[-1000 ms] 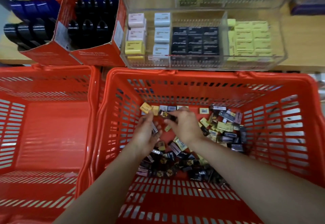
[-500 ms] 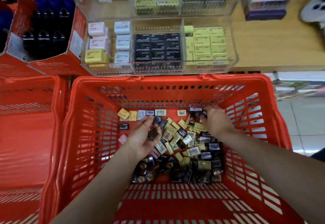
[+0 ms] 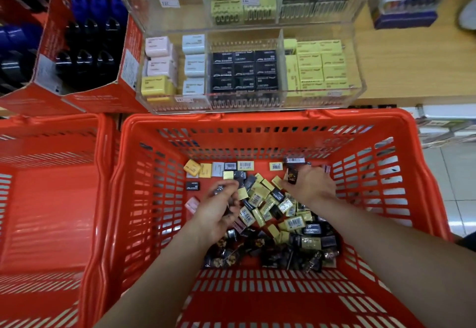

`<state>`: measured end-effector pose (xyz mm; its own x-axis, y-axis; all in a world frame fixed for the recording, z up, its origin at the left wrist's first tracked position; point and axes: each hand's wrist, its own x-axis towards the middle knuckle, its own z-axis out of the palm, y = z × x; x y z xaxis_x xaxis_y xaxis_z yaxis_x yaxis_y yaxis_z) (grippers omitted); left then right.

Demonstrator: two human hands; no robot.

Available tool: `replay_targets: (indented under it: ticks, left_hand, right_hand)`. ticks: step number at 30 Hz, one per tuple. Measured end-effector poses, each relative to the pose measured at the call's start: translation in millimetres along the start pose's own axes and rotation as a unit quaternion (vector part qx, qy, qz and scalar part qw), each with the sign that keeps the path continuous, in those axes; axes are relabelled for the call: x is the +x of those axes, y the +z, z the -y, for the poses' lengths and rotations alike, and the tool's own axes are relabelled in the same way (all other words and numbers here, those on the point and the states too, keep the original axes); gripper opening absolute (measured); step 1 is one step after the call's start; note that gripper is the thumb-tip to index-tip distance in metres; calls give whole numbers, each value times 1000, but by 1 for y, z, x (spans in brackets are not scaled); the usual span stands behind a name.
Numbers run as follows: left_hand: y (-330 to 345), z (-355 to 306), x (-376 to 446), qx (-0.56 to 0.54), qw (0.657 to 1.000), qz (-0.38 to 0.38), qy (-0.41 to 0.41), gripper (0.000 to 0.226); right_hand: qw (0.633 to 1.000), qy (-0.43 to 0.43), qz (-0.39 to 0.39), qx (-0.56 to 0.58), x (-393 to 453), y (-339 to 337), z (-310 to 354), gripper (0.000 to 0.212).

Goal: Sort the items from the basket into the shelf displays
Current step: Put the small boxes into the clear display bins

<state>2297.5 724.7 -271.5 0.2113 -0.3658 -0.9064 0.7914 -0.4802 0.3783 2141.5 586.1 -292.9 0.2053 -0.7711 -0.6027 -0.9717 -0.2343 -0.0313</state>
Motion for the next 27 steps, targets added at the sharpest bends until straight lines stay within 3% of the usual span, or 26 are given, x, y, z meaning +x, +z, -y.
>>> replay_targets:
  ticks: [4, 7, 9, 11, 17, 20, 23, 25, 27]
  left_hand:
    - [1, -10, -2, 72, 997, 14, 26, 15]
    - [9, -24, -23, 147, 988, 39, 27, 4]
    - [18, -35, -45, 176, 982, 67, 20, 28]
    - [25, -51, -70, 186, 977, 98, 27, 44]
    - [32, -103, -163, 227, 950, 149, 155, 19]
    - [28, -120, -205, 203, 950, 130, 200, 22]
    - [21, -127, -238, 167, 953, 122, 223, 54]
    - [20, -127, -255, 152, 949, 132, 244, 65]
    - [26, -128, -270, 137, 945, 141, 263, 58]
  right_hand:
    - [996, 14, -40, 84, -12, 2, 5, 44]
    - [977, -93, -17, 190, -46, -8, 0, 25]
    - [958, -166, 0, 233, -75, -27, 5, 32]
    - [943, -220, -34, 247, -95, -56, 17, 37]
    - [909, -327, -81, 244, -148, -167, 46, 43]
    - [904, -327, -20, 275, -177, -205, 49, 50]
    - [885, -286, 48, 363, -207, -236, 39, 35]
    - [849, -292, 74, 434, -226, -253, 28, 31]
    - [810, -303, 58, 499, -242, -267, 17, 25]
